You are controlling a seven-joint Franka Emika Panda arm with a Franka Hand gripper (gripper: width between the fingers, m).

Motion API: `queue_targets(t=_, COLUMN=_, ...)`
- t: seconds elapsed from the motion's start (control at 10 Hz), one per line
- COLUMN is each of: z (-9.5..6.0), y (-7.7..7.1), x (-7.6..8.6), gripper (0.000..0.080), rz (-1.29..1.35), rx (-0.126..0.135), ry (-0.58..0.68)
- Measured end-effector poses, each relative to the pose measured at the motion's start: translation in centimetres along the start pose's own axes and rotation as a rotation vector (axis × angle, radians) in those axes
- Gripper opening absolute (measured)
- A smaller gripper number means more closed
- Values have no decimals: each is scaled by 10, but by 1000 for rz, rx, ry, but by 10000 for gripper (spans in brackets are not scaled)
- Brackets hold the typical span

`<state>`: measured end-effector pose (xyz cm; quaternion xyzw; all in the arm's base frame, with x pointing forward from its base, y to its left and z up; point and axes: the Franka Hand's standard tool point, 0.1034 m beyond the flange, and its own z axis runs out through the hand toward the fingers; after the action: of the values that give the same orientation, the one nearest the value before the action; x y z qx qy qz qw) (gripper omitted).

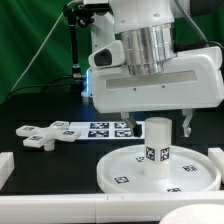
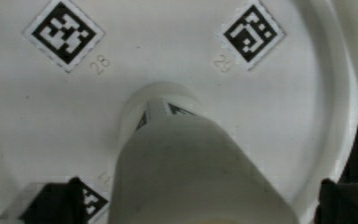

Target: Assemble round table

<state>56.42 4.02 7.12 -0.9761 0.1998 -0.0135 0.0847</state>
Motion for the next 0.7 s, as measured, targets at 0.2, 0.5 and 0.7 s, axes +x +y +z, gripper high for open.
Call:
queue_targets(t=0.2, z=-1, y=-2, x=0, gripper=649, rz=-255, rx=-30, ry=1)
queue_targets(t=0.5, z=2, y=0, x=-1, gripper=649, rz=-564, rx=-46, ry=-19)
queue_targets(t=0.7, z=2, y=-1, x=-2, gripper=649, rz=-692, rx=-60, ry=-20)
